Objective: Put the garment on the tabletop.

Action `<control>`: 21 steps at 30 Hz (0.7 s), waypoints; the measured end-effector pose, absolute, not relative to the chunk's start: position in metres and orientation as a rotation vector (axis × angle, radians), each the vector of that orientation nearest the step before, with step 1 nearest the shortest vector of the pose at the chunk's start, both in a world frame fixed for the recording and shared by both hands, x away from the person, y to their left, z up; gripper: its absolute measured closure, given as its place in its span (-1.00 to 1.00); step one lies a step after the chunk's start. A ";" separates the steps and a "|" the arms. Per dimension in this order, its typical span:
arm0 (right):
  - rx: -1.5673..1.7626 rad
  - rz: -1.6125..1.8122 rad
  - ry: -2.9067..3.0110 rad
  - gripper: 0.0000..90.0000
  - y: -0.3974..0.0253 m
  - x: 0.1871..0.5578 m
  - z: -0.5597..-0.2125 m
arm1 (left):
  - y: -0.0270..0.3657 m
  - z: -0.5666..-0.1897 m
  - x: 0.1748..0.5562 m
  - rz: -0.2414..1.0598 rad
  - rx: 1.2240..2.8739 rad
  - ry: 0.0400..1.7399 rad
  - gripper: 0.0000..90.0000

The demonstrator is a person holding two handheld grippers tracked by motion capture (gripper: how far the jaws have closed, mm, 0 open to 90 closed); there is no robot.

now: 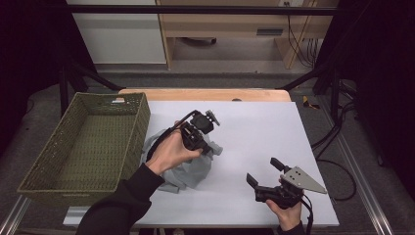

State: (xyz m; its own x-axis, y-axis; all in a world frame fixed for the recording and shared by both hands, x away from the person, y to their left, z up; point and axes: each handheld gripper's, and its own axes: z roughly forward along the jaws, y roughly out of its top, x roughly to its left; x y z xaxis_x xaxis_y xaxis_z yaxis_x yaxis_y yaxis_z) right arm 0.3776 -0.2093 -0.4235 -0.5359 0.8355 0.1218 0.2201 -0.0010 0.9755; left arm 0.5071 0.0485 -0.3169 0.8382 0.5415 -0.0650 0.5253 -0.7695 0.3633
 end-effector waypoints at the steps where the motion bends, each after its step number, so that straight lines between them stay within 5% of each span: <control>1: 1.088 1.573 1.774 -0.97 -0.209 0.378 -0.424 | 0.048 -0.320 0.507 0.053 2.647 0.798 0.89; 9: 1.093 1.576 1.772 -0.97 -0.209 0.379 -0.424 | 0.045 -0.348 0.507 0.020 2.640 0.780 0.78; 13: 1.096 1.582 1.769 -0.97 -0.209 0.378 -0.424 | 0.047 -0.348 0.507 0.050 2.578 0.757 0.04; 16: 1.082 1.562 1.777 -0.97 -0.210 0.379 -0.424 | 0.048 -0.347 0.506 0.085 2.539 0.748 -0.28; 21: 1.086 1.568 1.772 -0.97 -0.211 0.379 -0.424 | 0.054 -0.345 0.506 0.071 2.449 0.739 -0.53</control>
State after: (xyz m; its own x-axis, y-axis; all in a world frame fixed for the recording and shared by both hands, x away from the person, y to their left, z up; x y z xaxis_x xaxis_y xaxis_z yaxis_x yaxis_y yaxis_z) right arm 0.3788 -0.2107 -0.4241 -0.5353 0.8363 0.1185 0.2190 0.0020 0.9757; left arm 0.5057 0.0536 -0.3452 0.8457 0.5222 -0.1101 0.4918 -0.6824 0.5408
